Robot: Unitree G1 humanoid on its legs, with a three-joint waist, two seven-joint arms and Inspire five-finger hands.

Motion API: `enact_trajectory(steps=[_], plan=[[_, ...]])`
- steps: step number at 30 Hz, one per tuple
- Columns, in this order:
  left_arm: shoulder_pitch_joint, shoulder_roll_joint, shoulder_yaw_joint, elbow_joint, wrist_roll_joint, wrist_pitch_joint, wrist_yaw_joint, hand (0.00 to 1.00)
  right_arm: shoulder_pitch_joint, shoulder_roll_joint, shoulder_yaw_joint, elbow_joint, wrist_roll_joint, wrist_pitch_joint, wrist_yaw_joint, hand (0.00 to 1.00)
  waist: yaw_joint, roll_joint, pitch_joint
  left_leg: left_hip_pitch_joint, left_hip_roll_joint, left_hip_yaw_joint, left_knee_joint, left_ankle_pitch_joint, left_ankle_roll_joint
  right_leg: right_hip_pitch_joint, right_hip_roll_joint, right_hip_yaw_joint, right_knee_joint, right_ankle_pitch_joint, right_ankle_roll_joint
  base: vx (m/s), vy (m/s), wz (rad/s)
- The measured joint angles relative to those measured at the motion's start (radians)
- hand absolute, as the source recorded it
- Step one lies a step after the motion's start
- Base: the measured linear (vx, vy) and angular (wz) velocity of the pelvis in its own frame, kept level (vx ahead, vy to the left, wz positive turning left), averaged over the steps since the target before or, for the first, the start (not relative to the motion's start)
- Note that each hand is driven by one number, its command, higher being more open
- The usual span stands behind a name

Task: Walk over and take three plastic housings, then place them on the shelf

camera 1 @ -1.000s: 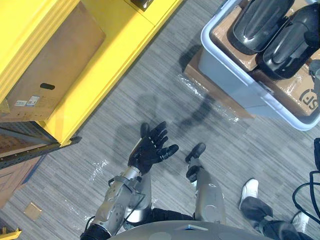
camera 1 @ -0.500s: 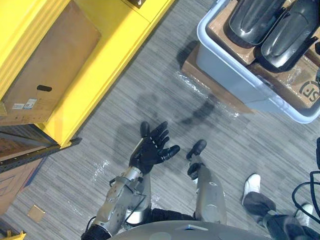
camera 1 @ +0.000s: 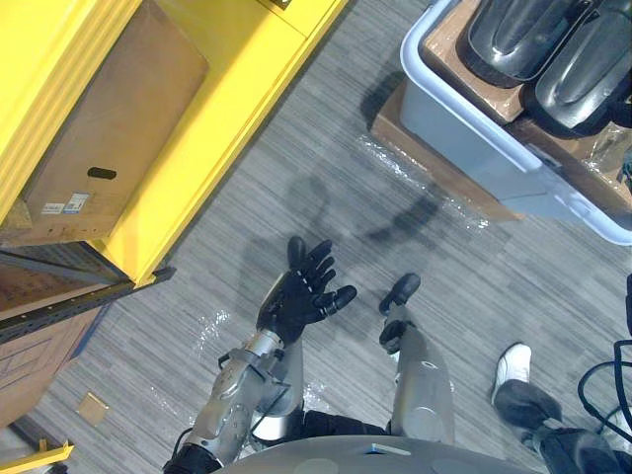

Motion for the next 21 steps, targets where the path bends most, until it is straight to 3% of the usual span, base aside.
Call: enact_trajectory(steps=[7,14,21], plan=[[0.000,-0.009,0.001,0.000,0.000,0.000,-0.005,1.00,0.000,0.000,0.000,0.021,0.001,0.049,0.008,1.00,0.014,0.010,-0.002,0.000,-0.002,-0.008,-0.003,0.002,0.001,-0.001,-0.003,-0.008,0.012,-0.006,-0.006,0.00,0.000,0.02],[-0.001,-0.010,0.014,0.000,0.001,0.015,-0.006,1.00,0.029,0.001,-0.103,0.106,0.141,0.169,0.115,1.00,0.018,0.016,-0.003,-0.004,-0.020,-0.026,-0.008,0.008,0.006,0.010,-0.017,-0.030,0.014,-0.008,-0.004,0.01,0.013,0.11],[-0.002,-0.009,0.029,0.000,0.002,0.035,-0.006,1.00,0.031,-0.001,-0.120,0.132,0.149,0.168,0.167,1.00,0.017,0.017,-0.003,-0.006,-0.033,-0.044,-0.022,0.014,0.011,0.013,-0.020,-0.047,0.013,-0.009,-0.004,0.00,0.010,0.06]])
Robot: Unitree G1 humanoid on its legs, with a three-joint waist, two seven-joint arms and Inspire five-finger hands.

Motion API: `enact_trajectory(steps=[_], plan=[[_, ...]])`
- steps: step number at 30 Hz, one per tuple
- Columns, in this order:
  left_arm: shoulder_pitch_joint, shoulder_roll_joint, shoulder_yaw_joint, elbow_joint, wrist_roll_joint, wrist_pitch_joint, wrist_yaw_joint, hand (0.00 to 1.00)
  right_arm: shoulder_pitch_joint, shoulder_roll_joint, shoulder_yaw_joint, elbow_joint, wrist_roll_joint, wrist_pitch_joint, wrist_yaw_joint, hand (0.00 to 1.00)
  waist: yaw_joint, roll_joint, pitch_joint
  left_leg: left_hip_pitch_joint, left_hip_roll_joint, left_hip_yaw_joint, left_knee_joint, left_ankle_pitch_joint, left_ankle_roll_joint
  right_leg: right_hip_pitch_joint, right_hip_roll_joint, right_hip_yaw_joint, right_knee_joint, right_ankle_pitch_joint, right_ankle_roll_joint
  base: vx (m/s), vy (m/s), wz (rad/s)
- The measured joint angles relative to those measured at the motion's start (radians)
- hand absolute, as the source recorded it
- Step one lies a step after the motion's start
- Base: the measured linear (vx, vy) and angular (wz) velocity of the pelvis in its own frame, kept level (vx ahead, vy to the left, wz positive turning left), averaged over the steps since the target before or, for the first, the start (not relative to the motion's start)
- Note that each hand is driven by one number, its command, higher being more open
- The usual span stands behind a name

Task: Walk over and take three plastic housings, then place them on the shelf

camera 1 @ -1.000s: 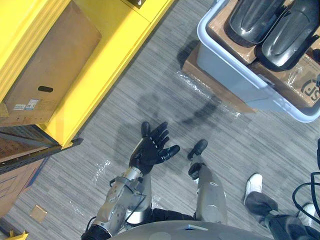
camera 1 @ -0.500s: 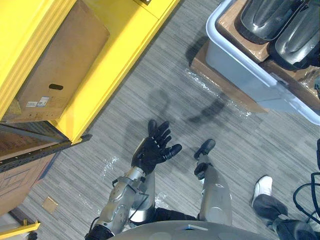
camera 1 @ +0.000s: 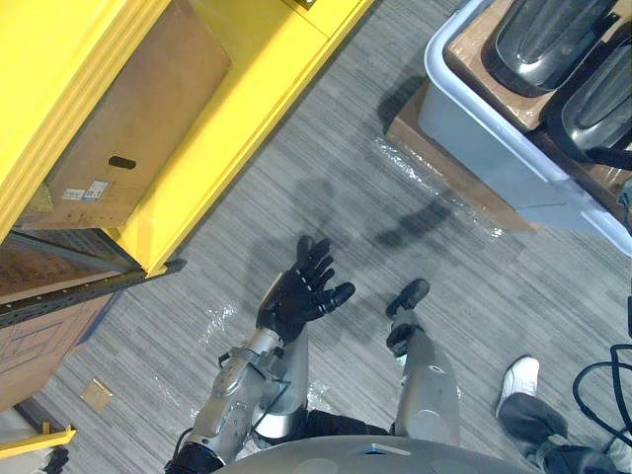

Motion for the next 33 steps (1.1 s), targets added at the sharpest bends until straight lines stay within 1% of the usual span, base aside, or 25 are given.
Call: enact_trajectory(steps=[1,2,6,11,14,16,18,21,23,28,29,31,32,33], plan=[[0.000,0.000,0.000,0.001,0.000,0.007,0.001,1.00,-0.001,-0.001,0.000,0.007,0.000,-0.002,0.003,1.00,0.000,0.000,0.000,-0.002,0.000,-0.004,-0.001,0.001,0.000,0.000,0.000,-0.004,0.000,-0.001,-0.001,0.00,-0.006,0.08],[-0.001,0.000,0.000,0.005,0.000,0.008,0.001,1.00,-0.001,-0.001,0.000,0.008,0.000,-0.002,0.003,0.00,0.000,0.000,0.000,-0.004,-0.001,-0.006,-0.003,0.004,-0.001,0.000,0.000,-0.007,0.000,-0.001,-0.001,0.00,-0.007,0.08],[-0.004,0.000,0.002,0.024,0.001,0.008,0.003,1.00,-0.001,-0.023,0.001,0.016,-0.004,-0.004,0.002,0.00,0.001,0.001,0.000,-0.009,-0.002,-0.011,-0.017,0.012,-0.003,-0.007,0.002,-0.013,-0.001,-0.001,-0.002,0.00,-0.008,0.05],[-0.005,0.001,0.013,0.029,0.001,0.007,0.002,1.00,0.009,-0.064,-0.001,0.026,-0.044,0.015,0.002,0.00,-0.002,0.001,-0.001,-0.012,-0.001,-0.020,-0.017,0.018,-0.007,-0.004,0.005,-0.020,-0.001,-0.002,-0.003,0.00,-0.008,0.03],[-0.004,0.000,0.030,0.028,0.001,0.007,0.001,1.00,0.018,-0.057,-0.014,0.026,-0.058,0.030,0.010,0.00,-0.003,0.004,-0.002,-0.005,0.001,-0.020,-0.017,0.021,-0.008,0.002,0.007,-0.020,-0.001,-0.003,-0.004,0.00,0.000,0.00],[-0.004,0.001,0.044,0.027,0.001,0.007,-0.001,1.00,0.019,-0.021,-0.038,0.041,-0.064,0.041,0.009,0.00,-0.008,0.005,-0.003,0.008,0.002,-0.018,-0.017,0.021,-0.009,0.015,0.008,-0.019,-0.001,-0.003,-0.004,0.00,0.000,0.00],[-0.003,0.002,0.055,0.016,0.000,0.006,-0.004,1.00,0.023,-0.013,-0.040,0.048,-0.069,0.058,0.004,0.00,-0.002,0.006,-0.003,0.019,0.005,-0.012,-0.018,0.020,-0.009,0.023,0.007,-0.015,-0.001,-0.003,-0.004,0.00,0.000,0.00],[0.001,0.006,0.086,0.009,0.001,0.007,-0.005,1.00,0.037,-0.007,-0.049,0.041,-0.068,0.058,0.014,0.00,-0.001,0.005,-0.003,0.058,0.008,-0.002,-0.027,0.020,-0.009,0.057,0.007,-0.012,-0.005,-0.003,-0.004,0.00,0.002,-0.01],[0.007,0.025,0.097,-0.025,0.001,0.009,-0.005,1.00,0.043,-0.007,-0.068,0.034,-0.068,0.057,0.015,0.00,-0.002,0.003,-0.003,0.085,0.008,0.003,-0.044,0.021,-0.008,0.079,0.011,-0.012,-0.017,-0.003,-0.003,-0.01,0.000,-0.02],[0.030,0.043,0.128,-0.105,0.003,0.013,-0.005,1.00,0.103,-0.006,-0.121,0.002,-0.069,0.056,0.017,0.00,-0.002,-0.018,-0.003,0.151,0.010,0.014,-0.105,0.046,-0.012,0.122,0.021,-0.010,-0.040,0.000,0.001,0.00,-0.006,-0.01],[0.038,0.044,0.136,-0.113,0.003,0.015,-0.005,1.00,0.120,0.001,-0.138,-0.006,-0.070,0.055,0.016,0.00,-0.002,-0.028,-0.002,0.173,0.012,0.019,-0.118,0.049,-0.016,0.139,0.025,-0.008,-0.047,0.000,0.001,0.03,-0.031,-0.08],[0.052,0.057,0.156,-0.141,0.021,0.034,-0.005,1.00,0.175,0.022,-0.171,-0.043,-0.071,0.048,0.009,0.00,-0.005,-0.056,-0.009,0.210,0.014,0.025,-0.145,0.055,-0.022,0.164,0.033,-0.005,-0.056,0.000,0.001,0.04,-0.029,-0.07],[0.052,0.065,0.156,-0.148,0.034,0.035,-0.006,1.00,0.186,0.024,-0.181,-0.052,-0.071,0.048,0.006,0.00,-0.005,-0.063,-0.008,0.220,0.015,0.027,-0.152,0.057,-0.025,0.171,0.036,-0.005,-0.059,0.000,0.001,0.05,-0.026,-0.04],[0.054,0.081,0.157,-0.164,0.044,0.039,-0.009,1.00,0.205,0.032,-0.198,-0.068,-0.073,0.044,-0.003,0.00,-0.009,-0.079,-0.010,0.238,0.015,0.029,-0.168,0.062,-0.027,0.185,0.041,-0.005,-0.070,0.001,0.001,0.05,-0.026,-0.05]])
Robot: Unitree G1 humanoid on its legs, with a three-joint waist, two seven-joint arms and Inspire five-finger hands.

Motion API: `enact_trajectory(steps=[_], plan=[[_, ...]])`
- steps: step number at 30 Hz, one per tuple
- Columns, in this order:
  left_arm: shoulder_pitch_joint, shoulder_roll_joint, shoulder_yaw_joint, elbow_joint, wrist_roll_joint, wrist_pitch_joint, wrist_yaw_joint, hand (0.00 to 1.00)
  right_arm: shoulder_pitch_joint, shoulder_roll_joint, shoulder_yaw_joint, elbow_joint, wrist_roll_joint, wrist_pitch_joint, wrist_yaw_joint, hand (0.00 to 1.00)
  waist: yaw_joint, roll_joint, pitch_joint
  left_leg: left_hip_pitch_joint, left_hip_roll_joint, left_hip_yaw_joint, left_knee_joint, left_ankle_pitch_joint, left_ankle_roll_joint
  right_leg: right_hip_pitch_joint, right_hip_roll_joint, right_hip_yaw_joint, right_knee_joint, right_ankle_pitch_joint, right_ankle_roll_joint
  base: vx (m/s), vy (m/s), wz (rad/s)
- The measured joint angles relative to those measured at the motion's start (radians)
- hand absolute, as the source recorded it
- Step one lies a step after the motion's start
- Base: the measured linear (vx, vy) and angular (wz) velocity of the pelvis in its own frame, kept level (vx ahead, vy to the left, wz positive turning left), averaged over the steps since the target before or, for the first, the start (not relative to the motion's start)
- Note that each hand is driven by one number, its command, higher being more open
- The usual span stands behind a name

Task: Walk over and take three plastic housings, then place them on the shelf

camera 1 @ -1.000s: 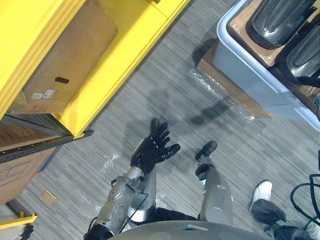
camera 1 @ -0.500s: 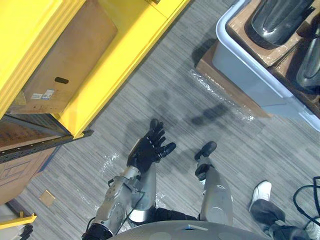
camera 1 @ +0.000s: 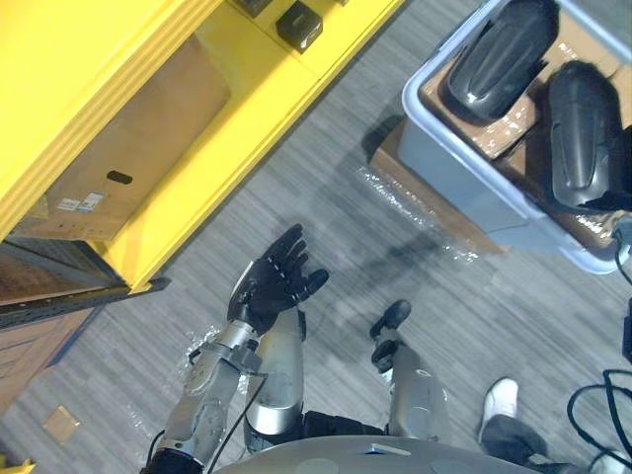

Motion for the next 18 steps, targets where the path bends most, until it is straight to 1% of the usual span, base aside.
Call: enact_trajectory(steps=[1,3,4,5,6,7,8,9,10,12,13,14,15,16,17,18], plan=[[0.004,0.008,0.006,-0.014,0.000,0.012,-0.007,1.00,0.011,0.018,-0.019,-0.014,-0.016,-0.013,-0.023,0.00,-0.008,-0.016,-0.005,0.019,0.000,0.005,-0.015,0.004,-0.003,0.011,0.002,0.003,-0.004,0.000,0.000,0.04,-0.020,-0.08],[0.005,0.013,0.007,-0.020,0.000,0.016,-0.014,1.00,0.033,0.040,-0.026,-0.050,-0.019,-0.025,-0.060,0.00,-0.014,-0.032,-0.015,0.050,0.000,0.020,-0.038,0.006,-0.003,0.030,0.006,0.012,-0.018,0.001,0.002,0.04,-0.013,-0.15],[0.005,0.016,0.007,-0.025,0.004,0.021,-0.022,1.00,0.052,0.057,-0.028,-0.086,-0.032,-0.031,-0.090,0.00,-0.021,-0.044,-0.030,0.067,0.000,0.030,-0.051,0.006,-0.003,0.039,0.008,0.020,-0.027,0.002,0.004,0.05,-0.012,-0.23],[0.004,0.018,0.006,-0.037,0.031,0.034,-0.037,1.00,0.085,0.070,-0.028,-0.135,-0.060,-0.033,-0.124,0.00,-0.021,-0.055,-0.054,0.080,0.000,0.044,-0.072,0.009,-0.004,0.040,0.012,0.028,-0.041,0.004,0.007,0.06,-0.011,-0.20],[0.003,0.019,0.005,-0.045,0.042,0.039,-0.042,1.00,0.099,0.076,-0.029,-0.160,-0.071,-0.033,-0.144,0.00,-0.024,-0.059,-0.067,0.084,0.000,0.047,-0.081,0.011,-0.005,0.041,0.014,0.029,-0.046,0.005,0.008,0.09,-0.017,-0.19],[0.000,0.019,0.004,-0.063,0.045,0.052,-0.053,1.00,0.134,0.099,-0.029,-0.241,-0.127,-0.035,-0.199,0.00,-0.039,-0.067,-0.094,0.103,0.000,0.055,-0.104,0.019,-0.009,0.047,0.018,0.034,-0.055,0.007,0.010,0.09,-0.017,-0.11],[-0.013,0.019,0.003,-0.067,0.050,0.059,-0.053,1.00,0.149,0.108,-0.029,-0.285,-0.145,-0.035,-0.219,0.00,-0.045,-0.068,-0.101,0.117,0.000,0.059,-0.115,0.020,-0.010,0.054,0.019,0.036,-0.057,0.007,0.010,0.10,-0.021,-0.20],[-0.028,0.018,-0.002,-0.070,0.091,0.077,-0.052,1.00,0.180,0.129,-0.029,-0.372,-0.186,-0.035,-0.261,0.00,-0.050,-0.069,-0.122,0.142,0.000,0.075,-0.131,0.023,-0.014,0.067,0.023,0.049,-0.071,0.010,0.013,0.09,-0.021,-0.22],[-0.036,0.017,-0.006,-0.070,0.113,0.086,-0.051,1.00,0.195,0.141,-0.029,-0.414,-0.209,-0.035,-0.279,0.00,-0.052,-0.069,-0.136,0.153,0.000,0.084,-0.136,0.024,-0.015,0.075,0.025,0.055,-0.080,0.012,0.016,0.12,-0.028,-0.27],[-0.066,0.002,-0.018,-0.077,0.176,0.149,-0.047,1.00,0.248,0.195,-0.027,-0.564,-0.313,-0.035,-0.308,0.00,-0.078,-0.073,-0.205,0.182,0.001,0.101,-0.169,0.026,-0.020,0.095,0.035,0.063,-0.117,0.020,0.021,0.12,-0.023,-0.18],[-0.078,-0.002,-0.023,-0.077,0.185,0.170,-0.041,1.00,0.260,0.208,-0.027,-0.596,-0.342,-0.035,-0.313,0.00,-0.082,-0.076,-0.213,0.192,0.001,0.107,-0.170,0.026,-0.021,0.104,0.037,0.068,-0.125,0.021,0.023,0.10,-0.016,-0.20],[-0.109,-0.010,-0.037,-0.074,0.191,0.218,-0.032,1.00,0.281,0.234,-0.023,-0.654,-0.392,-0.035,-0.313,0.00,-0.090,-0.082,-0.232,0.207,0.001,0.123,-0.170,0.021,-0.027,0.116,0.040,0.078,-0.138,0.023,0.024,0.11,-0.016,-0.20],[-0.123,-0.016,-0.048,-0.070,0.189,0.252,-0.031,1.00,0.297,0.257,-0.023,-0.692,-0.424,-0.035,-0.313,0.00,-0.100,-0.087,-0.250,0.211,0.001,0.130,-0.170,0.020,-0.030,0.122,0.042,0.081,-0.147,0.025,0.026,0.10,-0.019,-0.21],[-0.152,-0.025,-0.074,-0.045,0.177,0.296,-0.031,1.00,0.323,0.283,-0.019,-0.731,-0.472,-0.037,-0.313,0.00,-0.106,-0.094,-0.268,0.223,0.002,0.140,-0.170,0.018,-0.032,0.136,0.045,0.085,-0.162,0.028,0.028,0.10,-0.020,-0.13],[-0.171,-0.030,-0.088,-0.023,0.158,0.323,-0.029,1.00,0.335,0.297,-0.018,-0.747,-0.490,-0.037,-0.313,0.00,-0.109,-0.099,-0.275,0.231,0.002,0.147,-0.170,0.018,-0.032,0.143,0.046,0.089,-0.165,0.028,0.028,0.10,-0.025,-0.21],[-0.215,-0.050,-0.116,0.060,0.079,0.384,-0.009,1.00,0.350,0.340,-0.013,-0.763,-0.537,-0.042,-0.308,0.00,-0.118,-0.110,-0.302,0.241,0.003,0.164,-0.170,0.018,-0.032,0.148,0.050,0.104,-0.176,0.031,0.028,0.07,-0.023,-0.23]])
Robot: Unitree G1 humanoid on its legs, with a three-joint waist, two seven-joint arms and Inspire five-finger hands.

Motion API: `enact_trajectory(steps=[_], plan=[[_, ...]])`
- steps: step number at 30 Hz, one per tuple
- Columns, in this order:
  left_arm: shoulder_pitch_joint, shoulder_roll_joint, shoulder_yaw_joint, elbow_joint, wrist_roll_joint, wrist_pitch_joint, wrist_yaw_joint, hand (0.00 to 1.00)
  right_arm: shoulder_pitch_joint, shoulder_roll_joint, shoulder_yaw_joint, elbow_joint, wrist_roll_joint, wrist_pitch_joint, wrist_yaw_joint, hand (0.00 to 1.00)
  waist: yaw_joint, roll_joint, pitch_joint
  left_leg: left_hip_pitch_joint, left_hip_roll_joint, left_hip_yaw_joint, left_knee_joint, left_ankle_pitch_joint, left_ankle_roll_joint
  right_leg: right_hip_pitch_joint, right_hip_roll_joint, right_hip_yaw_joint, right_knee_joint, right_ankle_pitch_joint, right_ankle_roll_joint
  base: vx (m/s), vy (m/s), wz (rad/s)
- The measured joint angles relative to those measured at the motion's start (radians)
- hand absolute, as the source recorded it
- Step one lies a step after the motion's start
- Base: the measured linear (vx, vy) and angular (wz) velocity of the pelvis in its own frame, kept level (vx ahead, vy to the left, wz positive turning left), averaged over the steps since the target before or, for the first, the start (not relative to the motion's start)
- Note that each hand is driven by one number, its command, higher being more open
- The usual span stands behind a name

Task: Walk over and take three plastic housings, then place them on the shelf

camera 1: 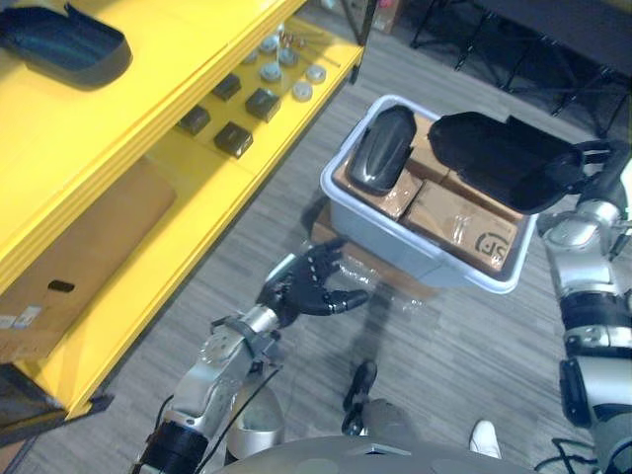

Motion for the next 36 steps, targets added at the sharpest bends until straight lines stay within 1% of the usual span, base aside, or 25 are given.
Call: enact_trajectory(steps=[2,3,4,5,6,8,9,10,11,13,14,15,16,18,19,21,25,27,32,33,34,36], plan=[[-0.048,-0.030,-0.015,0.107,-0.053,0.040,0.039,1.00,0.007,0.046,0.003,-0.021,-0.040,-0.011,0.010,0.00,-0.018,-0.007,-0.010,0.018,0.001,0.017,0.000,0.000,0.000,0.010,0.001,0.009,-0.002,0.001,0.001,0.05,-0.017,-0.26],[-0.091,-0.058,-0.021,0.204,-0.120,0.087,0.082,1.00,0.029,0.068,0.019,-0.039,-0.084,-0.032,0.022,0.00,-0.032,-0.014,-0.016,0.033,0.002,0.032,0.000,-0.001,-0.002,0.014,0.001,0.027,-0.002,0.002,0.000,0.01,-0.004,-0.26],[-0.103,-0.062,-0.024,0.232,-0.164,0.103,0.104,1.00,0.039,0.076,0.025,-0.046,-0.100,-0.043,0.030,0.00,-0.039,-0.016,-0.020,0.035,0.003,0.037,0.000,-0.003,-0.004,0.013,0.002,0.030,-0.002,0.003,0.000,-0.01,-0.006,-0.28],[-0.129,-0.072,-0.028,0.289,-0.250,0.131,0.143,1.00,0.065,0.087,0.029,-0.064,-0.122,-0.062,0.039,0.00,-0.048,-0.018,-0.023,0.041,0.011,0.045,0.000,-0.008,-0.010,0.012,0.006,0.037,-0.002,0.004,0.000,-0.01,-0.011,-0.20],[-0.140,-0.077,-0.029,0.317,-0.293,0.135,0.162,1.00,0.075,0.095,0.030,-0.071,-0.141,-0.072,0.040,0.00,-0.051,-0.018,-0.023,0.046,0.014,0.049,-0.001,-0.015,-0.015,0.012,0.010,0.045,-0.002,0.006,-0.001,-0.03,-0.007,-0.30],[-0.182,-0.080,-0.034,0.399,-0.420,0.134,0.213,1.00,0.095,0.130,0.036,-0.071,-0.181,-0.106,0.040,0.00,-0.068,-0.028,-0.032,0.052,0.019,0.071,-0.001,-0.022,-0.017,0.002,0.018,0.065,-0.003,0.009,-0.002,-0.05,-0.005,-0.35],[-0.201,-0.085,-0.034,0.423,-0.495,0.132,0.240,1.00,0.111,0.140,0.037,-0.072,-0.197,-0.128,0.040,0.00,-0.067,-0.034,-0.042,0.050,0.021,0.081,-0.002,-0.023,-0.017,-0.013,0.020,0.081,-0.003,0.011,-0.002,-0.05,-0.012,-0.34],[-0.219,-0.090,-0.034,0.434,-0.570,0.123,0.264,1.00,0.121,0.147,0.037,-0.073,-0.212,-0.145,0.039,0.00,-0.071,-0.036,-0.043,0.050,0.022,0.087,-0.005,-0.024,-0.017,-0.019,0.022,0.089,-0.004,0.014,-0.005,-0.03,-0.011,-0.29],[-0.231,-0.095,-0.035,0.443,-0.605,0.112,0.270,1.00,0.128,0.148,0.037,-0.080,-0.220,-0.150,0.039,0.00,-0.073,-0.036,-0.043,0.050,0.023,0.089,-0.005,-0.025,-0.016,-0.020,0.022,0.091,-0.004,0.015,-0.005,-0.03,-0.007,-0.16],[-0.260,-0.119,-0.032,0.450,-0.714,0.043,0.286,1.00,0.167,0.156,0.038,-0.138,-0.226,-0.179,0.037,0.00,-0.077,-0.036,-0.043,0.051,0.024,0.096,-0.005,-0.025,-0.016,-0.025,0.024,0.099,-0.004,0.017,-0.005,-0.01,-0.005,-0.09],[-0.278,-0.130,-0.032,0.450,-0.776,0.000,0.286,1.00,0.189,0.161,0.043,-0.167,-0.227,-0.208,0.032,0.00,-0.084,-0.037,-0.043,0.051,0.024,0.096,-0.005,-0.025,-0.015,-0.026,0.025,0.099,-0.004,0.019,-0.007,0.01,-0.005,-0.04],[-0.288,-0.133,-0.031,0.450,-0.813,-0.023,0.286,1.00,0.197,0.162,0.049,-0.179,-0.227,-0.222,0.031,0.00,-0.088,-0.037,-0.044,0.051,0.025,0.096,-0.005,-0.025,-0.015,-0.026,0.025,0.099,-0.004,0.020,-0.007,0.02,-0.005,-0.04],[-0.308,-0.141,-0.024,0.450,-0.864,-0.066,0.285,1.00,0.211,0.168,0.059,-0.201,-0.227,-0.251,0.027,0.00,-0.094,-0.039,-0.045,0.052,0.025,0.099,-0.004,-0.025,-0.016,-0.027,0.026,0.102,-0.004,0.021,-0.008,0.03,-0.004,-0.07],[-0.343,-0.158,-0.015,0.450,-0.901,-0.138,0.283,1.00,0.250,0.208,0.063,-0.251,-0.227,-0.298,0.005,0.00,-0.098,-0.041,-0.049,0.056,0.025,0.104,-0.002,-0.022,-0.018,-0.028,0.027,0.110,-0.003,0.026,-0.012,0.04,-0.002,-0.09],[-0.352,-0.161,-0.014,0.451,-0.916,-0.159,0.283,1.00,0.260,0.222,0.066,-0.262,-0.227,-0.309,0.001,0.00,-0.100,-0.042,-0.049,0.058,0.025,0.106,-0.002,-0.022,-0.018,-0.027,0.027,0.112,-0.003,0.027,-0.012,0.05,0.002,-0.05],[-0.375,-0.167,-0.009,0.453,-0.965,-0.232,0.283,1.00,0.292,0.270,0.099,-0.275,-0.227,-0.356,-0.007,0.00,-0.119,-0.045,-0.065,0.064,0.020,0.107,-0.001,-0.023,-0.018,-0.021,0.023,0.113,-0.004,0.028,-0.012,0.05,0.007,-0.02],[-0.391,-0.174,-0.011,0.488,-0.985,-0.252,0.294,1.00,0.330,0.309,0.121,-0.287,-0.229,-0.392,-0.013,0.00,-0.122,-0.042,-0.073,0.084,0.011,0.109,-0.001,-0.024,-0.017,-0.005,0.013,0.115,-0.004,0.035,-0.001,0.02,0.008,-0.01],[-0.391,-0.196,-0.012,0.519,-0.984,-0.257,0.314,1.00,0.355,0.318,0.147,-0.289,-0.245,-0.429,-0.014,0.00,-0.121,-0.042,-0.084,0.090,0.005,0.109,-0.001,-0.028,-0.013,0.001,0.008,0.115,-0.005,0.035,-0.001,0.00,0.000,0.00],[-0.391,-0.207,-0.026,0.571,-0.984,-0.230,0.333,1.00,0.359,0.339,0.173,-0.308,-0.284,-0.475,-0.014,0.00,-0.121,-0.039,-0.086,0.118,-0.004,0.119,-0.002,-0.040,-0.005,0.018,-0.001,0.124,-0.011,0.031,0.004,-0.05,0.018,-0.06],[-0.391,-0.207,-0.026,0.577,-0.983,-0.221,0.333,1.00,0.364,0.338,0.175,-0.313,-0.309,-0.489,-0.014,0.00,-0.122,-0.035,-0.092,0.120,-0.004,0.121,-0.002,-0.046,-0.008,0.018,-0.001,0.124,-0.011,0.030,0.004,-0.04,0.009,-0.08],[-0.391,-0.207,-0.026,0.580,-0.983,-0.217,0.333,1.00,0.370,0.338,0.175,-0.320,-0.310,-0.490,-0.014,0.00,-0.122,-0.033,-0.096,0.120,-0.004,0.121,-0.002,-0.046,-0.008,0.018,-0.001,0.124,-0.011,0.030,0.003,-0.03,0.004,-0.04],[-0.391,-0.210,-0.027,0.594,-0.983,-0.214,0.330,1.00,0.389,0.338,0.176,-0.345,-0.310,-0.493,-0.014,0.00,-0.123,-0.019,-0.105,0.120,-0.003,0.121,-0.003,-0.046,-0.008,0.018,0.000,0.123,-0.011,0.027,-0.002,0.00,0.000,0.00]])
